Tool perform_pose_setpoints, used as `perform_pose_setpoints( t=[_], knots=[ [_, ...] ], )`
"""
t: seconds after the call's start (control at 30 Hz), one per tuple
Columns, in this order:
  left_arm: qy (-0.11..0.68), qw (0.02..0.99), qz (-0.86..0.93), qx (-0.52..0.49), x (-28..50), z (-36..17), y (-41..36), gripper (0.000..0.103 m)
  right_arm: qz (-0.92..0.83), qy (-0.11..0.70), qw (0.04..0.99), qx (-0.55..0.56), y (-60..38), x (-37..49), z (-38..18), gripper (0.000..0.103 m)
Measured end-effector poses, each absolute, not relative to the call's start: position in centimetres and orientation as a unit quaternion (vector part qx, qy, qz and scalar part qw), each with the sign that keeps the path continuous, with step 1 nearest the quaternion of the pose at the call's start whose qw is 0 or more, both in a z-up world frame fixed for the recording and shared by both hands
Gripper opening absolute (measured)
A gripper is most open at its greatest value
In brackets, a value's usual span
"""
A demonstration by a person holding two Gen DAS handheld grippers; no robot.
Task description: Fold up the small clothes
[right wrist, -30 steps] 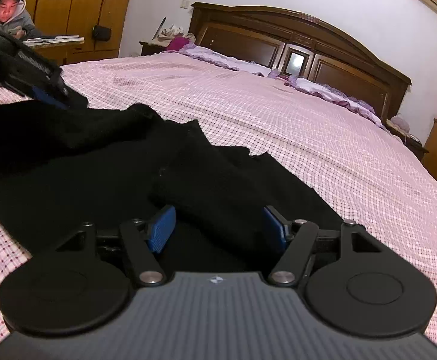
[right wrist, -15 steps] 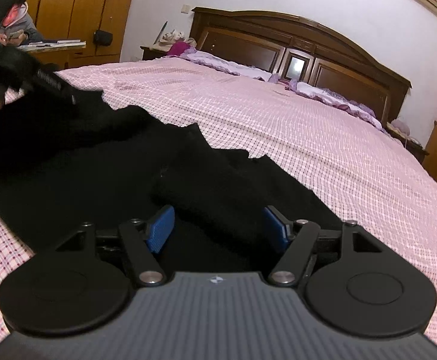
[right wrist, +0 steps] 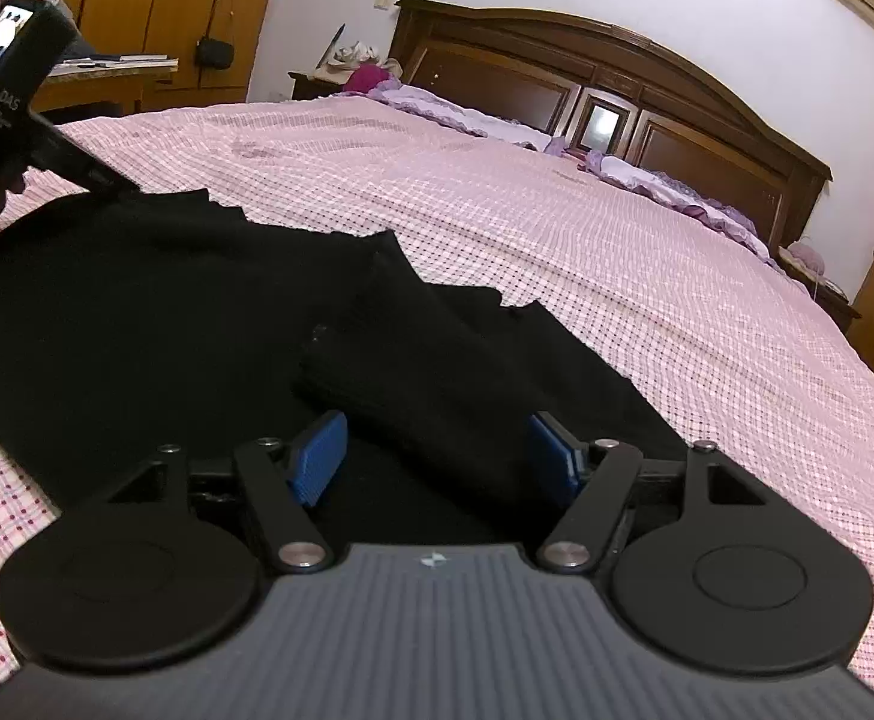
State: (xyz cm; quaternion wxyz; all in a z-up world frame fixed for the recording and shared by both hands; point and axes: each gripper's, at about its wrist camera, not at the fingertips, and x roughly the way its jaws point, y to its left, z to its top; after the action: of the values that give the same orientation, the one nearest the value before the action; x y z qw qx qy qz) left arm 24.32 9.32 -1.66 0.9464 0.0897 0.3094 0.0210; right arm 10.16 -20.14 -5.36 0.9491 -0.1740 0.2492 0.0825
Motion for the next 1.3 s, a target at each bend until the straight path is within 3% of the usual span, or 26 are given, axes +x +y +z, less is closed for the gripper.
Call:
perform_pose_setpoints(
  t=[0.13, 0.2, 0.23, 0.27, 0.3, 0.53, 0.63, 0.67, 0.73, 0.87, 1.03, 1.3],
  knots=[
    [0.325, 0.946, 0.012, 0.009, 22.8, -0.3, 11.0, 0.013, 0.079, 0.244, 0.947, -0.196, -19.8, 9.8, -5.1, 0.074],
    [0.331, 0.943, 0.016, -0.028, 21.4, 0.9, 11.4, 0.033, 0.079, 0.238, 0.945, -0.209, -19.6, 9.3, -5.0, 0.074],
    [0.332, 0.942, 0.018, -0.040, 20.7, 1.4, 11.4, 0.051, 0.079, 0.236, 0.945, -0.214, -19.5, 9.1, -4.9, 0.074],
    [0.332, 0.942, 0.018, -0.049, 19.8, 2.0, 11.2, 0.061, 0.080, 0.235, 0.944, -0.217, -19.4, 8.9, -4.8, 0.074],
    [0.332, 0.942, 0.015, -0.056, 18.8, 2.6, 10.7, 0.063, 0.081, 0.236, 0.943, -0.218, -19.4, 8.9, -4.7, 0.074],
    [0.329, 0.940, -0.065, -0.070, 16.1, 3.3, 8.7, 0.064, 0.080, 0.250, 0.937, -0.229, -18.5, 9.8, -5.5, 0.070],
    [0.323, 0.941, -0.085, -0.054, 15.9, 2.1, 7.8, 0.065, 0.070, 0.253, 0.935, -0.238, -18.3, 10.6, -6.3, 0.040],
    [0.318, 0.943, -0.085, -0.046, 15.8, 1.7, 7.8, 0.065, 0.067, 0.257, 0.935, -0.235, -18.3, 10.8, -6.3, 0.022],
    [0.313, 0.946, -0.077, -0.033, 15.9, 0.7, 7.6, 0.064, 0.054, 0.251, 0.936, -0.241, -18.4, 11.0, -5.9, 0.009],
    [0.309, 0.947, -0.076, -0.049, 16.2, -0.5, 8.5, 0.065, 0.014, 0.214, 0.944, -0.251, -19.9, 11.8, -3.2, 0.006],
    [0.307, 0.947, -0.072, -0.055, 16.6, -1.2, 9.0, 0.065, -0.032, 0.228, 0.943, -0.241, -23.1, 16.4, -1.9, 0.006],
    [0.306, 0.949, -0.067, -0.030, 16.8, -1.8, 8.2, 0.069, -0.077, 0.324, 0.917, -0.220, -26.9, 23.0, -7.0, 0.007]
  ],
)
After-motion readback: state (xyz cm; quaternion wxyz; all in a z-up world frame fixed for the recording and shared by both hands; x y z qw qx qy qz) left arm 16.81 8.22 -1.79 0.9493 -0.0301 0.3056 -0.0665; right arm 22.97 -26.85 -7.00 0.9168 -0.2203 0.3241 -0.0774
